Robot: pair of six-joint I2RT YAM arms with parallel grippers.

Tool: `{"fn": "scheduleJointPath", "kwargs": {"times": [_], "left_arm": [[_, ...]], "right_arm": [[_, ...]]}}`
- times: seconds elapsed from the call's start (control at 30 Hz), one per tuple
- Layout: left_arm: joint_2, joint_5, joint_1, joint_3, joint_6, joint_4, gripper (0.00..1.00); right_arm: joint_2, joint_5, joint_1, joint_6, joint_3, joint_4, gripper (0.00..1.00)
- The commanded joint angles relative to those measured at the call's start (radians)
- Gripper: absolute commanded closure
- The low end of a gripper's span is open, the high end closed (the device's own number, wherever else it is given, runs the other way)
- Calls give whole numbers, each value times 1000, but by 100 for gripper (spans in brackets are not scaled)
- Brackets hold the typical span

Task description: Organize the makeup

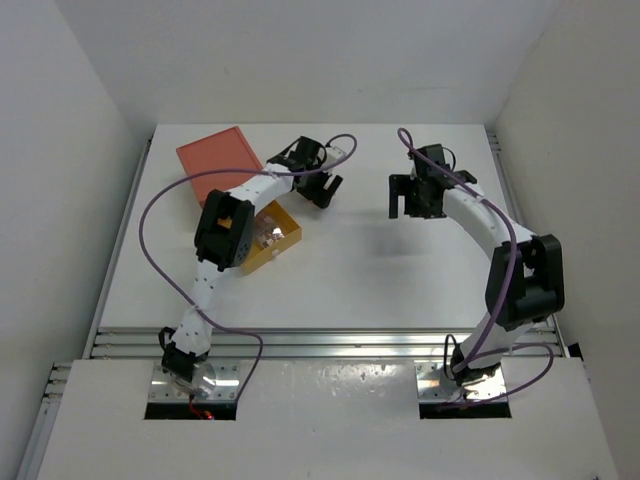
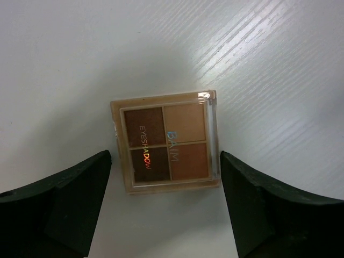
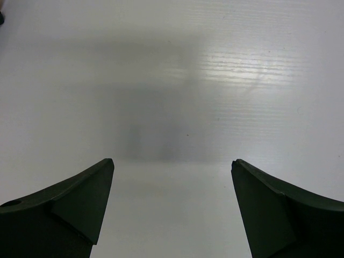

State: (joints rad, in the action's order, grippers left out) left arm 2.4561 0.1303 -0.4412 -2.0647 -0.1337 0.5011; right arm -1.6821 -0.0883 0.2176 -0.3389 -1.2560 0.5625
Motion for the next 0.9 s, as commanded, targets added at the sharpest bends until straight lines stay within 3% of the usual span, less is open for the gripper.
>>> {"fn": "scheduleJointPath", "kwargs": {"times": [0.0,0.07,0.13,0.23,0.63,0.87], "left_arm": [[83,23,-11,0,-36,90,21],[83,75,-11,-9,-37,90,40],[73,104,-11,0,-47,90,53],[54,126,-11,26,-56,90,61],[-252,224,-11,-34,-109,137,63],[-534,239,55,202,-231,263,66]], "right_arm": [[51,-21,5,9,9,0,9],[50,-21,2,8,6,7,9],[64,-28,5,9,15,10,9],[82,-36,5,9,29,7,9],[145,-18,5,-37,95,-61,9],[194,-1,12,-64,158,-119,9]]}}
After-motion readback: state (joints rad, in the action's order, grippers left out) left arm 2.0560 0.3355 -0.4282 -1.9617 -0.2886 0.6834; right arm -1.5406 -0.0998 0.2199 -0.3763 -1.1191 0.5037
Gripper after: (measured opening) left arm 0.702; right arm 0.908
